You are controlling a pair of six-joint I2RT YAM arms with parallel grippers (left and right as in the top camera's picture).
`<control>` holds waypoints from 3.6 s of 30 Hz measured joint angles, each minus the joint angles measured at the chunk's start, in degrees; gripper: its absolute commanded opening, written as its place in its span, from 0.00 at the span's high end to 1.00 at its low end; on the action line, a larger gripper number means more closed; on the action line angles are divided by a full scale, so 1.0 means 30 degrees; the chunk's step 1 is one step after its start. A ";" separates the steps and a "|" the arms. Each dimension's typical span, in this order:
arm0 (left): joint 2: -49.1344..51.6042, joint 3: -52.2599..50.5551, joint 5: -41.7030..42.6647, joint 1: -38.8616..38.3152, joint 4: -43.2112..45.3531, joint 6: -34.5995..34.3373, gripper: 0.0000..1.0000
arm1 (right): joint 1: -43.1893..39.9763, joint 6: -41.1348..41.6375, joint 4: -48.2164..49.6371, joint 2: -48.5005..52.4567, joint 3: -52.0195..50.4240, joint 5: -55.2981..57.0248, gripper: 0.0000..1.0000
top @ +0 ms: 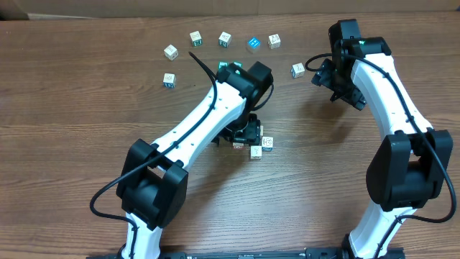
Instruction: Form a circle
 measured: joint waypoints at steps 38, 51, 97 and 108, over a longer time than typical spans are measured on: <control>0.0000 -0.4153 0.0007 0.0831 0.7344 0.0532 0.49 | 0.0000 0.0000 0.0000 0.0000 0.0000 0.0000 0.00; 0.0000 -0.4750 0.0000 0.0809 0.8371 0.0532 0.55 | 0.0000 0.0000 0.0007 0.0000 0.0000 -0.0007 0.00; 0.0000 -0.5974 0.0663 0.0532 1.0163 0.0532 0.67 | 0.0000 0.0000 0.0000 0.0000 0.0000 -0.0007 0.00; 0.0000 -0.5974 0.0947 0.0430 1.0331 0.0532 0.66 | 0.0000 -0.0007 0.0000 0.0000 0.0000 -0.0007 0.00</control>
